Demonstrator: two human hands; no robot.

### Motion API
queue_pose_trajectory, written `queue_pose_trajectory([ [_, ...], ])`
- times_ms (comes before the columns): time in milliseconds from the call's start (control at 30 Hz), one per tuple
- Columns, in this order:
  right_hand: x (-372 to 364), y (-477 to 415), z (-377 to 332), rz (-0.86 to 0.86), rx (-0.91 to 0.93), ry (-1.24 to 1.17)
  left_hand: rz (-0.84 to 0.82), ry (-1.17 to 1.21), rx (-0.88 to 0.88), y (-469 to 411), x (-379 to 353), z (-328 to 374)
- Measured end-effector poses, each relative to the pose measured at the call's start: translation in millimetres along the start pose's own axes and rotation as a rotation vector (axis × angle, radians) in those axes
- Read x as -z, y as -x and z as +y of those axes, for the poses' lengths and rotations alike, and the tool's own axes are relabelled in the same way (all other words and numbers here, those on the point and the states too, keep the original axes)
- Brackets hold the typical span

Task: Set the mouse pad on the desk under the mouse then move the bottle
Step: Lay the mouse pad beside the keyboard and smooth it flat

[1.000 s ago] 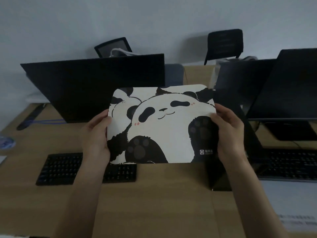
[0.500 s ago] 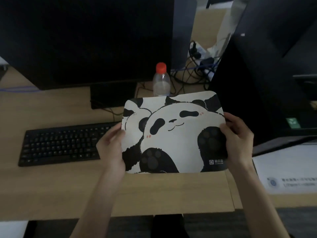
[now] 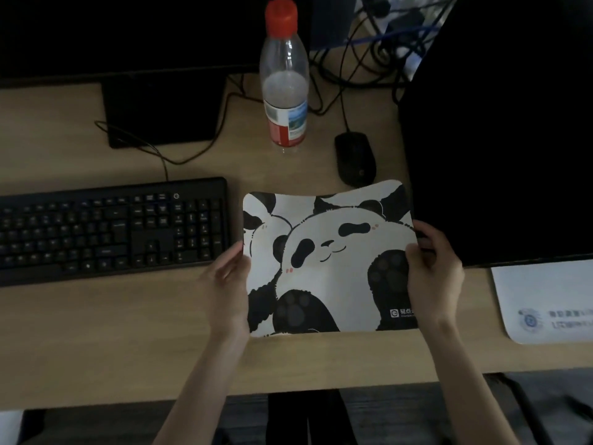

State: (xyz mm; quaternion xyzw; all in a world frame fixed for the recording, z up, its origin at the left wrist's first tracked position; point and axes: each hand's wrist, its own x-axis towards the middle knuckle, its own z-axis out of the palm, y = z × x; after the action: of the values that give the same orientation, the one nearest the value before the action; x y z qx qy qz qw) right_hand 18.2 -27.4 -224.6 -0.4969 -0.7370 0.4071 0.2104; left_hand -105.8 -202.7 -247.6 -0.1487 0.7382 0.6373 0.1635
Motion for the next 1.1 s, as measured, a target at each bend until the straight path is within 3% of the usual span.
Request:
queue_pose_trajectory([
  [367,-16.7,-8.0,23.9,-0.080,-0.125,0.106,0.081,-0.155,-0.115,-13.5,-0.9,-31.9],
  [767,-26.4,-3.5,23.4,-0.274,-0.155,0.337,0.032,-0.323,-0.235,1.1,-8.1,-34.3],
  [967,-37.0,-7.7,4.9,-0.296,0.069,0.317,-0.060,-0.471,-0.537,0.4,-15.7,-27.3],
  [1100,-58.4,-14.4,-5.3,-0.400,0.251,0.323,-0.255,-0.655,-0.579,-10.6,-42.5,-8.8],
])
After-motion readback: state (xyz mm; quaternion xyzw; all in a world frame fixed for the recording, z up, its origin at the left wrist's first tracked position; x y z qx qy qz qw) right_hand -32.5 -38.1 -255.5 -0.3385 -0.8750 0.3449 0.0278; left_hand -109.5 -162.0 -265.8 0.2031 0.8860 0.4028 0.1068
